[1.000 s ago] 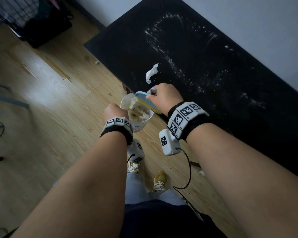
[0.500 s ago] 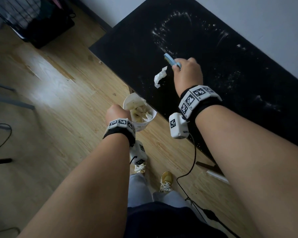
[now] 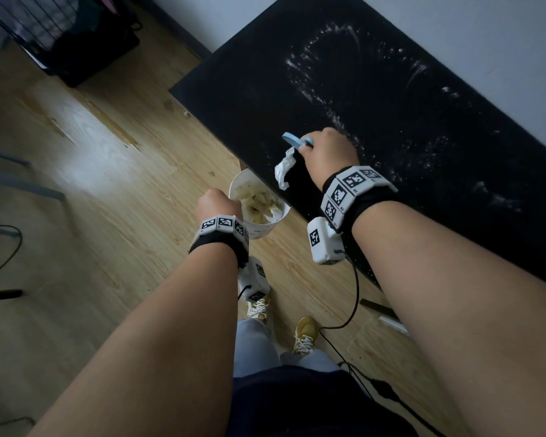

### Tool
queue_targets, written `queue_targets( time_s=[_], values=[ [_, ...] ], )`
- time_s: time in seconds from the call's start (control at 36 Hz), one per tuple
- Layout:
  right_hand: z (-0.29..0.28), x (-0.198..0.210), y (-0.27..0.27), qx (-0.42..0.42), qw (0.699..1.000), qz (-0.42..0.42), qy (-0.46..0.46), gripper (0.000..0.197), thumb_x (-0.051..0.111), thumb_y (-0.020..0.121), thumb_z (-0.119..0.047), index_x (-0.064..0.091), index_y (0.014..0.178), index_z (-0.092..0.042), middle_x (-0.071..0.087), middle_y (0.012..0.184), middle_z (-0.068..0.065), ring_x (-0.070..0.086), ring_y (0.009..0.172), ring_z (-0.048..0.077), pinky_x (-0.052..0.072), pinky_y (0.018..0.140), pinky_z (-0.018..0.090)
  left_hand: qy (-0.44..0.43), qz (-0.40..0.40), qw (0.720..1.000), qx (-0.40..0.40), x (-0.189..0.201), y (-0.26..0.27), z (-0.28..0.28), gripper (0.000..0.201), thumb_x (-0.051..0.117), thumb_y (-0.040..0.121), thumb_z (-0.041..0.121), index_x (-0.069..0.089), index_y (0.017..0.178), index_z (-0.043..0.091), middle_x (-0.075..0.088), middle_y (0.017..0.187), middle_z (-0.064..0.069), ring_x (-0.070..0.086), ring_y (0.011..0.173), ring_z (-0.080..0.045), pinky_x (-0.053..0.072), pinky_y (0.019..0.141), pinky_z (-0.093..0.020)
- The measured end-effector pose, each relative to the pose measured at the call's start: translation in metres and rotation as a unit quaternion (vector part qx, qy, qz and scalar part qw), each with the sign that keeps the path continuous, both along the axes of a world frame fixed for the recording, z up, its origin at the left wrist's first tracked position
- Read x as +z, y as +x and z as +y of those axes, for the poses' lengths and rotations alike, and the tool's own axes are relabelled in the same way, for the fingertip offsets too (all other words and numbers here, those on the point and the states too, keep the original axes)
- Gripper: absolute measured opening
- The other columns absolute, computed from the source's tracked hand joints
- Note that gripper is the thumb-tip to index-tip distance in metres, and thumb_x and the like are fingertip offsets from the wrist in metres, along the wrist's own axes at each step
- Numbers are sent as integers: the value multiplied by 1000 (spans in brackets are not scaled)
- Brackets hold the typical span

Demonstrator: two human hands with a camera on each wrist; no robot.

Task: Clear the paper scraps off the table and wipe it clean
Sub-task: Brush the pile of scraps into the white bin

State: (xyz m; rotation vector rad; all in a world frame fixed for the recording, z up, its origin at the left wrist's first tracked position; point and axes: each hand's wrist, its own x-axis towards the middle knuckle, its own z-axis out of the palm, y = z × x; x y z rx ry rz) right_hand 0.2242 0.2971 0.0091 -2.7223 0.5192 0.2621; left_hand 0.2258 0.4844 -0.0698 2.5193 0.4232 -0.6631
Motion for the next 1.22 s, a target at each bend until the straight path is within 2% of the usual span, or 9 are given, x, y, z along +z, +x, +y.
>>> queue_targets(
  time_s=[0.17, 0.28, 0.5, 0.67, 0.78, 0.89, 0.94, 1.11, 1.22],
  values=[
    [16, 2, -15, 33, 999, 19, 13, 30, 44, 98, -28, 67, 113, -16, 59, 110, 7, 59, 95, 24, 39, 70, 30, -5, 0, 1000, 4, 2, -10, 0, 14, 59, 84, 11, 57, 74, 1, 51, 65, -10, 50, 63, -28, 39, 54, -27],
    [27, 5, -26, 46, 998, 29, 40, 25, 48, 96, -27, 69, 101, -14, 64, 93, 4, 60, 82, 21, 39, 62, 28, -9, 1, 1000, 8, 5, -19, 1, 14, 59, 84, 11, 58, 75, 1, 55, 70, -12, 53, 66, -29, 42, 58, -29],
    [40, 15, -48, 70, 992, 47, 95, 21, 53, 90, -25, 69, 99, -14, 68, 93, 5, 64, 86, 23, 55, 75, 37, -5, -5, 1000, 16, 13, -42, 4, 32, 58, 87, 8, 42, 59, 4, 44, 60, -9, 47, 62, -29, 38, 56, -30],
    [38, 16, -73, 51, 992, 17, 111, 22, 54, 92, -27, 69, 100, -13, 68, 94, 6, 64, 85, 23, 56, 77, 39, -1, -4, 1000, 29, 20, -65, 11, 35, 57, 87, 7, 39, 57, 4, 42, 58, -9, 44, 60, -28, 38, 58, -31],
    [30, 24, -85, 27, 993, -29, 115, 23, 53, 92, -23, 69, 102, -9, 69, 96, 9, 65, 87, 26, 56, 79, 41, 9, -6, 999, 33, 30, -79, 17, 32, 58, 85, 8, 43, 58, 4, 45, 59, -10, 49, 62, -29, 39, 57, -29],
    [20, 35, -96, 21, 992, -68, 106, 22, 51, 93, -23, 70, 99, -14, 68, 90, 5, 64, 82, 22, 54, 73, 34, 5, -19, 999, 38, 46, -89, 21, 24, 61, 81, 11, 51, 61, 2, 57, 66, -15, 57, 63, -30, 42, 55, -28],
    [14, 40, -102, 14, 990, -87, 108, 23, 50, 94, -23, 70, 100, -13, 69, 92, 6, 64, 83, 23, 54, 74, 35, 10, -27, 999, 39, 58, -92, 21, 19, 62, 78, 12, 55, 64, 1, 62, 70, -16, 63, 68, -31, 45, 57, -28],
    [-8, 60, -120, -14, 986, -132, 105, 25, 51, 95, -24, 68, 104, -8, 69, 98, 10, 65, 88, 27, 54, 81, 43, 53, -63, 997, -4, 101, -94, 13, 16, 62, 81, 15, 57, 70, 4, 58, 66, -9, 55, 59, -25, 47, 58, -27],
    [-30, 72, -134, -37, 982, -152, 102, 24, 51, 94, -23, 68, 99, -7, 69, 94, 10, 66, 86, 27, 55, 78, 44, 65, -95, 993, -35, 128, -94, -7, 18, 65, 81, 18, 59, 71, 4, 63, 73, -12, 61, 68, -28, 52, 63, -31]
  ],
)
